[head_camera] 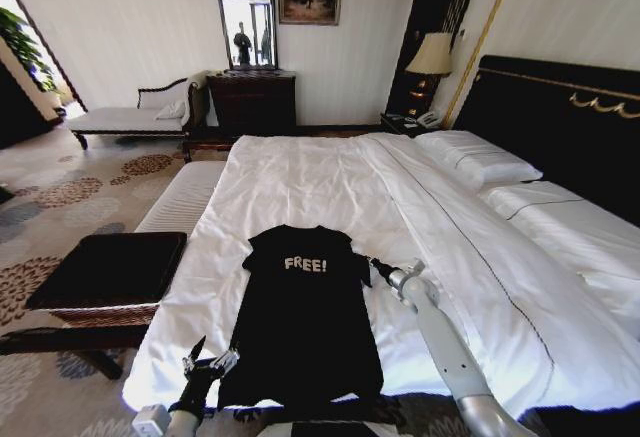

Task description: Fold the clothes on the bed and place them into the basket.

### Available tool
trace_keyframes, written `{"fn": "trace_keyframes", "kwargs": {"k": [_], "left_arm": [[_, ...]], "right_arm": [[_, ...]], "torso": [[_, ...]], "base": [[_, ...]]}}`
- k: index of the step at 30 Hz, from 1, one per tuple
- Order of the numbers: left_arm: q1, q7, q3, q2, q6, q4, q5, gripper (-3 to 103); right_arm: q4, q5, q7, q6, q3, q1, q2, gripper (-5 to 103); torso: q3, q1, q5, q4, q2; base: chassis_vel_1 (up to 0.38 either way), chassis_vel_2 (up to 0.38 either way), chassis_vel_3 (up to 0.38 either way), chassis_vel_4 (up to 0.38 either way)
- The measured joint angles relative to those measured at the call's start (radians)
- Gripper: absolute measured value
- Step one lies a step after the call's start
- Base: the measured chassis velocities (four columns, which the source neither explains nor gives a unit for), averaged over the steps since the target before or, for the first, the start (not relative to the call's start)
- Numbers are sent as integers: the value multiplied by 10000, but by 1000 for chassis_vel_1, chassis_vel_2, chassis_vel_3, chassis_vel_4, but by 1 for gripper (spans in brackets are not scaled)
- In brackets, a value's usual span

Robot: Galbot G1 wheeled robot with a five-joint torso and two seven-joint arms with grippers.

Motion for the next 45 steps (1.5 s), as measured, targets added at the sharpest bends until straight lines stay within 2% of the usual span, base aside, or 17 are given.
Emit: {"fn": "trace_keyframes", "kwargs": {"k": [11,17,25,36,38,39,40,42,43,45], "left_arm": [[-43,-5,-1,-8,-4,29,-54,100],[-55,-5,12,-28,-7,61,-55,100],[-14,-12,-18,-34,-18,61,-51,100],[-236,-37,66,46,135,236,-138,100],[-406,-50,48,93,286,290,-384,100],[-601,-104,-7,118,451,345,-706,100],[-601,-104,-7,118,451,345,-706,100],[-1019,-233,-127,142,780,429,-1446,100],[-1427,-346,-246,146,1078,503,-2128,100],[-1597,-392,-299,146,1196,547,-2392,100]], "right_arm": [[276,-1024,174,737,599,-213,13,0],[208,-1124,271,814,840,-205,126,0],[646,-1719,681,893,1177,-640,349,0],[528,-1945,631,997,1075,-673,412,0],[510,-1985,597,997,1033,-679,411,-2],[514,-2013,591,997,1012,-720,412,3],[514,-2013,591,997,1012,-720,412,3],[563,-2050,591,991,991,-820,409,14],[605,-2065,599,979,988,-891,391,19],[625,-2070,603,975,988,-918,380,19]], "torso": [[0,0,0,-1,0],[0,0,1,-1,0],[0,-1,1,-2,0],[0,0,1,0,0],[0,-1,0,0,0],[0,-1,-1,0,0],[0,-1,-1,0,0],[0,0,0,-1,0],[0,-1,1,-1,-1],[0,0,0,-1,0]], "base": [[0,0,0,0],[0,0,0,0],[0,0,0,0],[0,0,0,0],[0,0,0,0],[0,0,0,0],[0,0,0,0],[0,0,0,0],[0,0,0,0],[0,0,0,0]]}}
